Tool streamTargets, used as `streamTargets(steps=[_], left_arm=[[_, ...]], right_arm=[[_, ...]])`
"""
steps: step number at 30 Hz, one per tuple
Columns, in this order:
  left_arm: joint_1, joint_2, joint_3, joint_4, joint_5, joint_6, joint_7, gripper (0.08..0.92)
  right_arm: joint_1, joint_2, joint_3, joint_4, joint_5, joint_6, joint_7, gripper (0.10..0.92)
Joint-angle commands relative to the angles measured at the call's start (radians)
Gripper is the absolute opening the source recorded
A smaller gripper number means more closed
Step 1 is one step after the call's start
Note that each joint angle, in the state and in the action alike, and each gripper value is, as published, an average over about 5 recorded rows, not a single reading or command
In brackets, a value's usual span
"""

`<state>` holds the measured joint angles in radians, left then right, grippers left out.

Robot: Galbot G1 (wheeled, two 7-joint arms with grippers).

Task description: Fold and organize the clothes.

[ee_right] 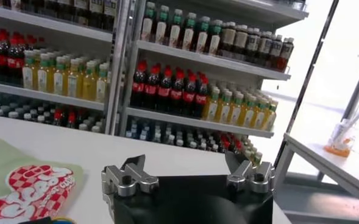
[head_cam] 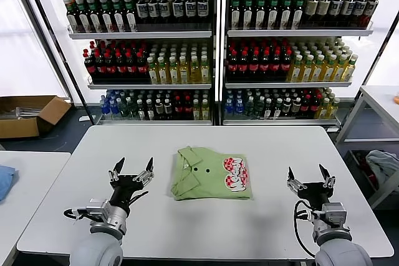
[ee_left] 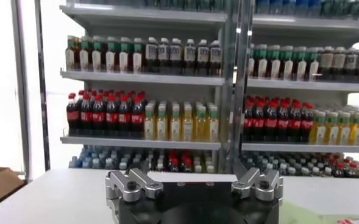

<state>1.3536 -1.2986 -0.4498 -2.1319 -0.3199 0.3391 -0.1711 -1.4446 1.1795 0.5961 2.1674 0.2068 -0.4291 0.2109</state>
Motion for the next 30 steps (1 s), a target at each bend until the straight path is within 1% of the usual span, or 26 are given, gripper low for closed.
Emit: streamTargets(steps=[1,6,15,20,30], left_arm=[[0.018,-0.010,-0.022,-0.033,0.007,-0.017,0.014,0.823],[0.020,-0.013,-0.023,-0.047,0.029,0.008,-0.002,0.823],[0.031,0.000,-0.021,-0.059,0.035,0.032,0.008,0.823],[0.013,0.007,-0.014,-0.031,0.027,0.027,0.010,0.823],[-0.015,0.049,0.014,0.014,0.029,0.019,0.023,0.823]], right_arm=[[-0.018,0.015,-0.012,0.011,0.029,0.044,0.049,0.823],[-0.017,0.022,-0.010,0.017,0.016,0.030,0.044,0.823],[-0.042,0.020,0.000,0.032,0.018,0.027,0.032,0.823],[-0.031,0.003,0.001,0.027,0.027,0.036,0.001,0.823],[0.037,0.007,-0.013,0.001,0.020,0.008,-0.010,0.823]])
